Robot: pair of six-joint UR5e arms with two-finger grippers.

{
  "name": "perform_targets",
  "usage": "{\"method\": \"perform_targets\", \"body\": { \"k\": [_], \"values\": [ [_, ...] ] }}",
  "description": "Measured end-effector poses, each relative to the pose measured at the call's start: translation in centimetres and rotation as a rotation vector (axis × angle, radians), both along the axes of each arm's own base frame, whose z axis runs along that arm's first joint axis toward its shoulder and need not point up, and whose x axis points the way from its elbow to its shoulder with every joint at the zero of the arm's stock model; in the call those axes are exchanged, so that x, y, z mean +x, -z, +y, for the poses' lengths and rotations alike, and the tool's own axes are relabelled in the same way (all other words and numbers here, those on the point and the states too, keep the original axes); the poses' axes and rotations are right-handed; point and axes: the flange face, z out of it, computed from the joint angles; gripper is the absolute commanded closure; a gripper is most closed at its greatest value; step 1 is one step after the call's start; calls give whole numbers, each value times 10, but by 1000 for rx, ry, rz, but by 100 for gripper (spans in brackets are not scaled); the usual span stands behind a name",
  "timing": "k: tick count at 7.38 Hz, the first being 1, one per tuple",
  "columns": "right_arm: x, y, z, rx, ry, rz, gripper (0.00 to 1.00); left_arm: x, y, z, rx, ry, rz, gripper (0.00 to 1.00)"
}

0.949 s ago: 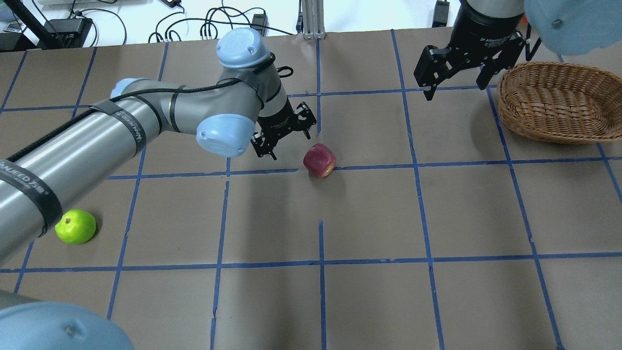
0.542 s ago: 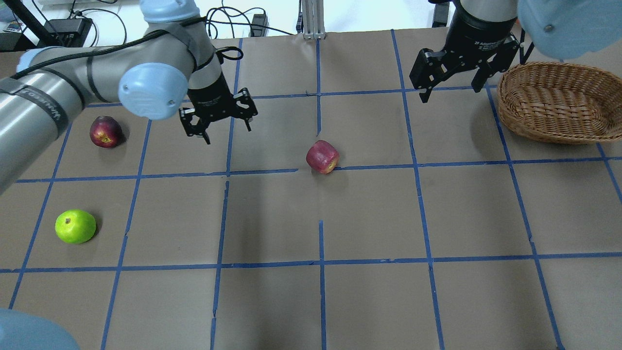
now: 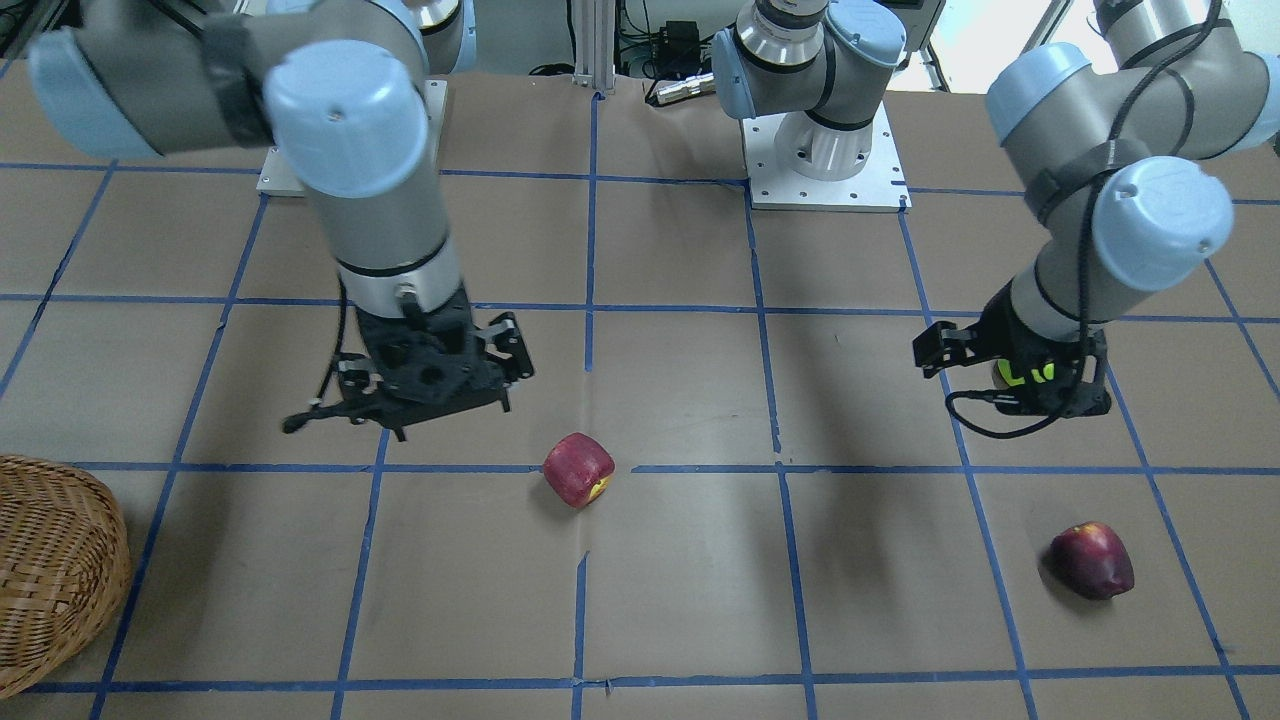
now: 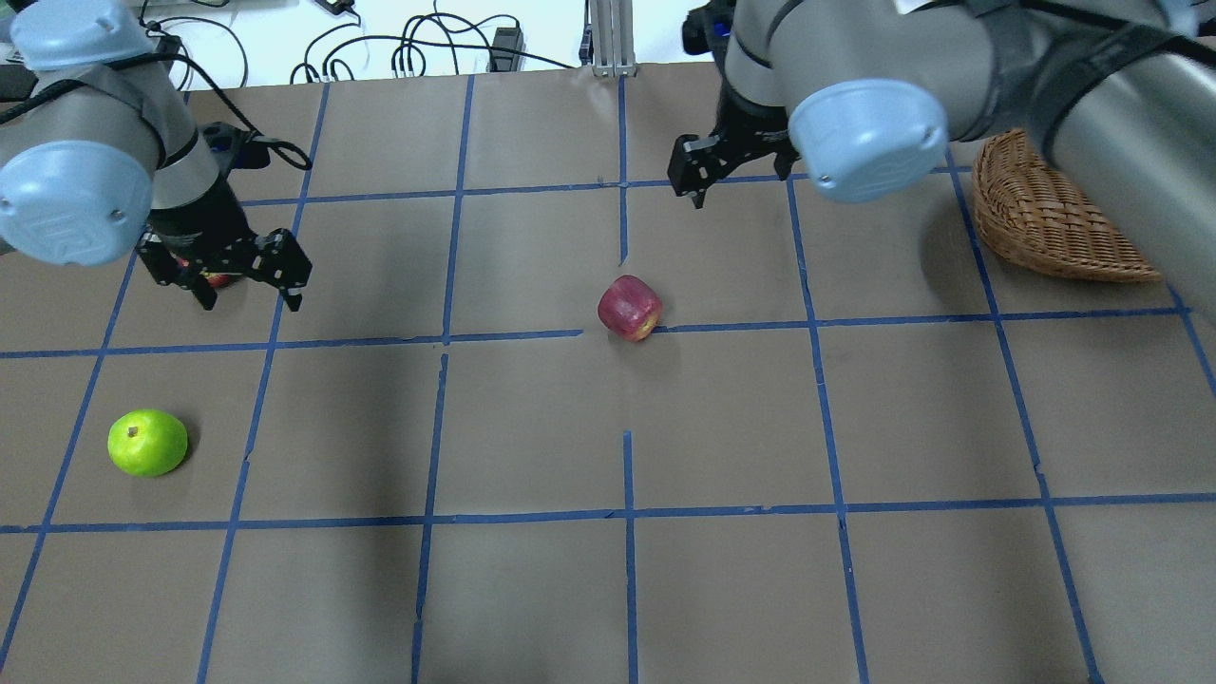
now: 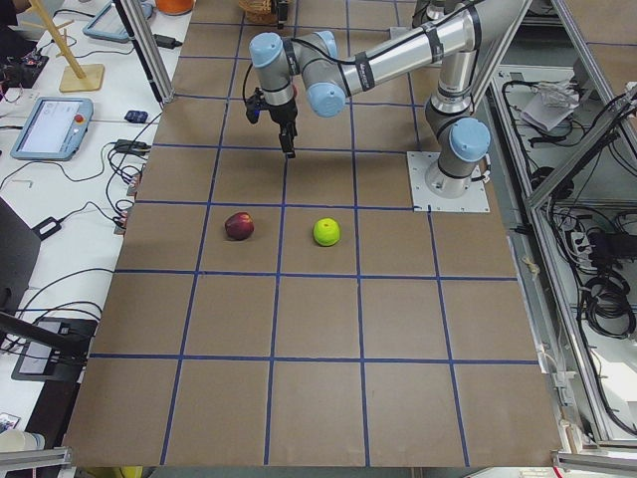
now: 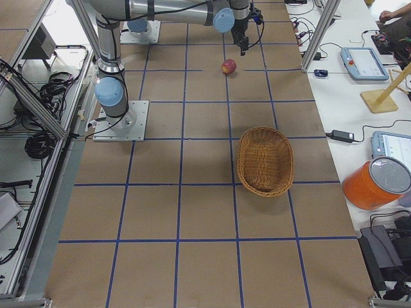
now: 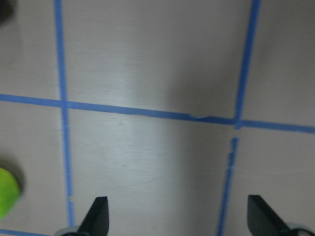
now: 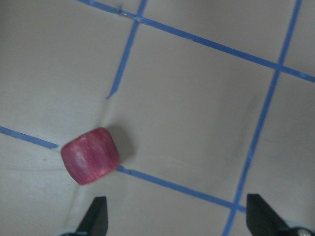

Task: Put all apples into basket
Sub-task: 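Move the left gripper to the green apple while the right reaches the red apple, then grasp the green apple with the left gripper while the right grasps the red apple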

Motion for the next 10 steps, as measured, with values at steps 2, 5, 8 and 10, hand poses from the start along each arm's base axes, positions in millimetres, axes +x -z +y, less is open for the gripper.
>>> {"method": "perform_targets", "body": {
  "k": [2, 5, 8, 10],
  "values": [
    [74, 67, 2, -52, -118, -10, 0, 88, 27, 34, 12, 129, -10, 0],
    [98, 130, 2, -83, -292, 80, 0, 160, 85, 82, -15, 243, 17, 0],
    [93, 163, 18, -36, -344, 110, 0, 165, 117, 96, -8, 256, 92, 0],
    [93, 173, 23, -23, -351, 100, 0, 168, 130, 96, 3, 252, 102, 0]
  ]
}}
